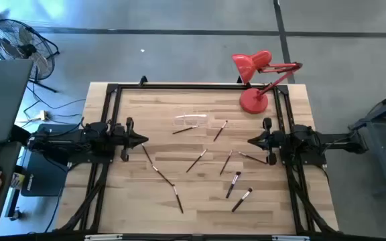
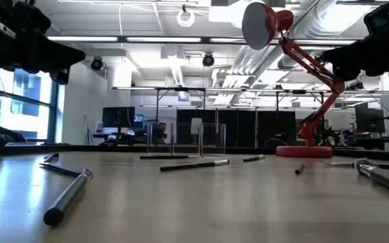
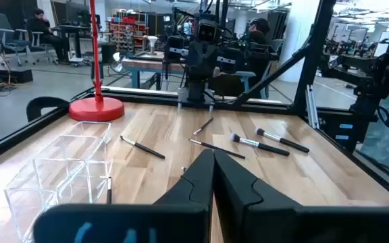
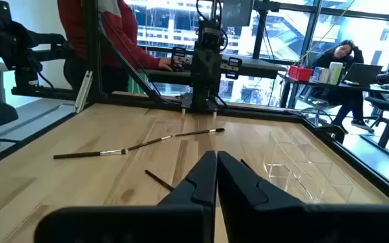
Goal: Put items in baskets/containers
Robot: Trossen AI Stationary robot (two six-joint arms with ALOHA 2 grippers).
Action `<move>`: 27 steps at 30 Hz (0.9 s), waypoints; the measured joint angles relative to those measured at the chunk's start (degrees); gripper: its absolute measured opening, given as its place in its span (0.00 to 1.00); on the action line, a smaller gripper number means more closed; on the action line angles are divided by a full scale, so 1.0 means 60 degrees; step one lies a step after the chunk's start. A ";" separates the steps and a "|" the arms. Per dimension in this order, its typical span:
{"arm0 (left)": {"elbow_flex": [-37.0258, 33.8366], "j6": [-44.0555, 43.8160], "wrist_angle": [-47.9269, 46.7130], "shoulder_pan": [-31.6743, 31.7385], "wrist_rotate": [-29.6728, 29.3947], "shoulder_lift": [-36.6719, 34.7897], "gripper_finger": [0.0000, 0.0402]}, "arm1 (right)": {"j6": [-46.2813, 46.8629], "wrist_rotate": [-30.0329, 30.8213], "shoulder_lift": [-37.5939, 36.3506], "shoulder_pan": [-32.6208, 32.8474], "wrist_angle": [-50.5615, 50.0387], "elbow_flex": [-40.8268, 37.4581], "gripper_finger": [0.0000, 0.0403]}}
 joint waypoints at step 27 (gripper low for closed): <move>-0.0004 -0.0003 0.0000 -0.0003 0.0000 0.0000 0.01 | 0.0000 -0.0003 0.0000 0.0000 0.0000 0.0000 0.02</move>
